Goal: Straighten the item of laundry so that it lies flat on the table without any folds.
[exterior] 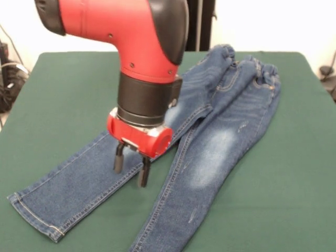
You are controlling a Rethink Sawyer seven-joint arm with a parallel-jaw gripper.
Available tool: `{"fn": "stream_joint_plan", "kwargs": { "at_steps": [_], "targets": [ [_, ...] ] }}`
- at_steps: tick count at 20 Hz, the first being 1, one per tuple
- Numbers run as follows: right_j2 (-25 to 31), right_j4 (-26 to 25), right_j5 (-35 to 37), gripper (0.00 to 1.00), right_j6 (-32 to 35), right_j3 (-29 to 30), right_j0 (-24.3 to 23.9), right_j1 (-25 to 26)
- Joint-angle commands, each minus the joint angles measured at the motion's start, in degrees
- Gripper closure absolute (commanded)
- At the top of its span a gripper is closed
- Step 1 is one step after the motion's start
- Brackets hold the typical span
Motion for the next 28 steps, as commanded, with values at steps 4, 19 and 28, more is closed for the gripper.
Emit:
{"fn": "stream_joint_plan", "kwargs": {
  "at_steps": [4, 19, 28],
  "targets": [
    [-2.8, 1.6, -7.9, 0.00, 9.4, -0.3, 7.6, 6.8],
    [-0.9, 4.1, -11.6, 0.00, 3.5, -6.2, 6.1, 13.5],
    [1.1, 5.0, 1.5, 0.00, -4.3, -1.5, 5.4, 0.3]
  ]
}}
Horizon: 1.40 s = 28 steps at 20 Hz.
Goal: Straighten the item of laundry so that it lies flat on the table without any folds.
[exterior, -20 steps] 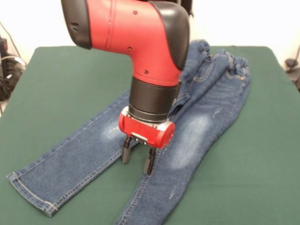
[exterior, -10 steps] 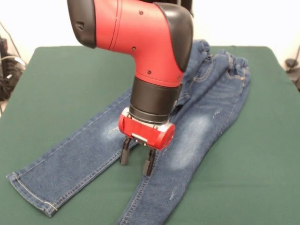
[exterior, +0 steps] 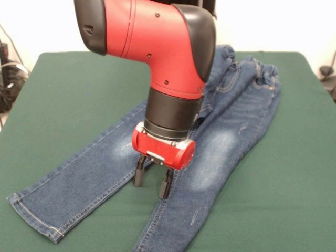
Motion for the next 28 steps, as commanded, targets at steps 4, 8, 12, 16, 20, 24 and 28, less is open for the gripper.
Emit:
{"fn": "stream_joint_plan", "kwargs": {
  "at_steps": [4, 8, 12, 16, 20, 24, 28],
  "targets": [
    [8.8, 3.1, 10.3, 0.00, -5.4, 0.3, -2.1, -5.4],
    [9.7, 2.9, 11.4, 0.00, -5.6, 0.5, -2.9, -6.0],
    [10.5, 2.4, 10.6, 0.00, -5.3, 0.6, -3.1, -5.0],
    [11.3, 2.1, 9.9, 0.00, -5.0, 0.3, -3.5, -4.0],
    [12.4, 2.1, 9.9, 0.00, -4.9, -1.1, -3.6, -2.5],
    [12.7, 2.2, 9.8, 0.00, -4.1, -2.6, -3.1, -1.2],
    [12.8, 2.5, 9.9, 0.00, -2.9, -3.6, -2.6, 0.0]
  ]
}}
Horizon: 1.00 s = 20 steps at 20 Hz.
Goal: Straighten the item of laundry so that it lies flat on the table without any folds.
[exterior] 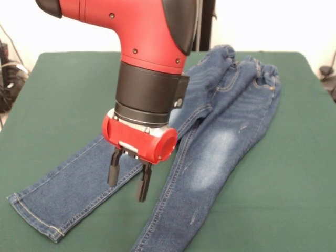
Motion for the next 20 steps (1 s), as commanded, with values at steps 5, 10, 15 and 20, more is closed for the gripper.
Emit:
{"fn": "stream_joint_plan", "kwargs": {
  "at_steps": [5, 10, 15, 20],
  "targets": [
    [8.3, 2.9, 5.7, 0.00, -2.6, -0.9, 2.0, 6.3],
    [8.4, 3.1, 5.0, 0.00, -2.5, -1.4, 2.0, 7.3],
    [8.8, 3.1, 3.6, 0.00, -2.7, -1.6, 1.8, 8.2],
    [7.5, 2.5, 4.5, 0.00, -1.9, -1.9, 2.9, 7.6]
  ]
}}
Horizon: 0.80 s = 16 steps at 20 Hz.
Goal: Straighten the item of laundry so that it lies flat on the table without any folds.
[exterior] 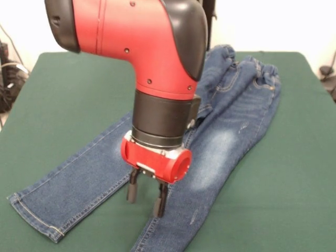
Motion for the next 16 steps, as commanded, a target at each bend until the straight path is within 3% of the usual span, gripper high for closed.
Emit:
{"fn": "stream_joint_plan", "kwargs": {
  "at_steps": [1, 12, 16],
  "targets": [
    [5.3, 1.4, 4.3, 0.00, -1.6, 0.8, 3.0, 2.8],
    [7.1, 2.4, 7.3, 0.00, -4.8, 2.0, 1.1, 1.9],
    [6.1, 2.8, 9.4, 0.00, -4.2, 1.1, 2.6, 1.5]
  ]
}}
